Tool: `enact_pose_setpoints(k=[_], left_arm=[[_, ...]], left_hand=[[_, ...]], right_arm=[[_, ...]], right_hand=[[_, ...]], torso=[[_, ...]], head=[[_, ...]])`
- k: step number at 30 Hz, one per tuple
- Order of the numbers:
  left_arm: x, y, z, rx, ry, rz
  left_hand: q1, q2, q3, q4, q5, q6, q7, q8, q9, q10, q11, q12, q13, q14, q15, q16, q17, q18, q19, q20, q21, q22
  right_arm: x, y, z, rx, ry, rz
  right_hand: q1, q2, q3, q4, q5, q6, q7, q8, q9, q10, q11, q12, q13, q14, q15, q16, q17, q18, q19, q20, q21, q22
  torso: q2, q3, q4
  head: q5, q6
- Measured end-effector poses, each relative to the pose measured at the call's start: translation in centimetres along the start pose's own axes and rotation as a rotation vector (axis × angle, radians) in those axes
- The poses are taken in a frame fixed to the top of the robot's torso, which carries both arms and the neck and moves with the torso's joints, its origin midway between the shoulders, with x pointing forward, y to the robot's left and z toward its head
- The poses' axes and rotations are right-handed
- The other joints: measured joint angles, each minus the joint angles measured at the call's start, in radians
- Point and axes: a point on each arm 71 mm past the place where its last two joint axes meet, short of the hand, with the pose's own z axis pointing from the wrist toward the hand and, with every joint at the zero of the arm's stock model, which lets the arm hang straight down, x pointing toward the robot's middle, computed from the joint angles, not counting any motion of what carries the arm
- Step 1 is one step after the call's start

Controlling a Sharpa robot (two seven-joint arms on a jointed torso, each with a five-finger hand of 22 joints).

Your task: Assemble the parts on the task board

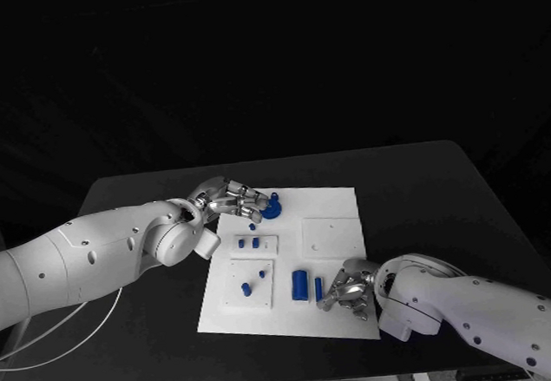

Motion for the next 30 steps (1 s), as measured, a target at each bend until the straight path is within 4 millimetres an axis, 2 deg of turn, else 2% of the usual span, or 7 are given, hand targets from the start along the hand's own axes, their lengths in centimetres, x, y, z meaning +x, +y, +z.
enact_pose_setpoints(k=[8,14,19,22,23,27,30], left_arm=[[0.1,0.1,0.0,-0.005,0.004,0.001],[0.1,0.2,-0.1,-0.006,0.005,0.001],[0.0,0.2,-0.1,-0.008,0.003,0.002],[-0.2,0.3,-0.1,-0.009,-0.001,0.003],[-0.2,0.3,-0.1,-0.009,-0.002,0.003],[-0.4,0.3,-0.1,-0.010,-0.007,0.004],[-0.5,0.4,-0.1,-0.010,-0.011,0.005]], left_hand=[[0.000,0.000,0.000,0.000,0.000,0.000,0.000,0.000,0.000,0.000,0.000,0.000,0.000,0.000,0.000,0.000,0.000,0.000,0.000,0.000,0.000,0.000],[0.000,0.000,0.000,0.000,0.000,0.000,0.000,0.000,0.000,0.000,0.000,0.000,0.000,0.000,0.000,0.000,0.000,0.000,0.000,0.000,0.000,0.000],[0.000,0.000,0.000,0.000,0.000,0.000,0.000,0.000,0.000,0.000,0.000,0.000,0.000,0.000,0.000,0.000,0.000,0.000,0.000,0.000,0.000,0.000],[0.000,0.000,0.000,0.000,0.000,0.000,0.000,0.000,0.000,0.000,0.000,0.000,0.000,0.000,0.000,0.000,0.000,0.000,0.000,0.000,0.000,0.000],[0.000,0.000,0.000,0.000,0.000,0.000,0.000,0.000,0.000,0.000,0.000,0.000,0.000,0.000,0.000,0.000,0.000,0.000,0.000,0.000,0.000,0.000],[0.000,0.000,0.000,0.000,0.000,0.000,0.000,0.000,0.000,0.000,0.000,0.000,0.000,0.000,0.000,0.000,0.000,0.000,0.000,0.000,0.000,0.002],[0.000,0.000,0.000,0.000,0.000,0.000,0.000,0.000,0.000,0.000,0.000,0.000,0.000,0.000,0.000,0.000,0.000,0.000,0.000,0.000,0.000,0.002]], right_arm=[[0.0,-0.1,0.0,-0.001,0.005,0.010],[0.1,-0.3,-0.2,-0.010,0.013,0.019],[0.1,-0.7,-0.3,-0.023,0.023,0.032],[0.1,-1.0,-0.5,-0.035,0.034,0.045],[0.2,-1.1,-0.6,-0.039,0.037,0.050],[0.2,-1.5,-1.0,-0.060,0.050,0.066],[-0.2,-1.7,-1.4,-0.080,0.050,0.078]], right_hand=[[-0.005,-0.005,-0.011,-0.011,0.030,0.000,0.000,0.000,0.000,0.000,0.000,0.000,0.000,0.000,0.000,0.000,-0.001,0.001,0.000,-0.003,-0.001,0.000],[0.006,-0.016,-0.093,-0.018,0.089,-0.002,0.001,-0.004,0.000,0.000,0.000,-0.007,-0.003,0.000,0.000,-0.006,-0.006,-0.001,0.000,-0.003,-0.020,0.000],[0.015,-0.045,-0.163,0.012,0.091,-0.014,0.003,-0.011,-0.001,-0.022,0.008,-0.032,-0.019,0.000,0.000,-0.036,-0.022,-0.003,0.000,-0.003,-0.076,0.000],[0.042,-0.052,-0.253,0.052,0.099,-0.019,0.003,-0.009,-0.127,-0.039,0.014,-0.042,-0.033,-0.004,0.004,-0.053,-0.034,-0.009,-0.001,-0.003,-0.124,0.000],[0.048,-0.053,-0.270,0.060,0.099,-0.022,0.002,-0.009,-0.149,-0.044,0.015,-0.047,-0.037,-0.006,0.006,-0.057,-0.037,-0.010,-0.003,-0.002,-0.134,-0.001],[0.072,-0.053,-0.337,0.097,0.106,-0.059,0.024,-0.008,-0.163,-0.057,0.018,-0.053,-0.055,-0.016,0.009,-0.070,-0.046,-0.020,-0.006,0.006,-0.171,-0.009],[0.081,-0.051,-0.359,0.109,0.106,-0.094,0.047,-0.009,-0.168,-0.064,0.025,-0.057,-0.064,-0.021,0.006,-0.076,-0.052,-0.007,-0.006,0.006,-0.190,-0.013]], torso=[[0.000,0.0007,0.0000],[0.000,0.0007,0.0001],[0.000,0.0007,-0.0001],[0.000,0.0007,-0.0006],[0.000,0.0007,-0.0006],[-0.001,0.0004,-0.0014],[-0.002,0.0002,-0.0024]], head=[[-0.001,0.002],[-0.001,0.003],[-0.001,0.005],[-0.001,0.007],[-0.001,0.008],[-0.003,0.017],[-0.005,0.025]])
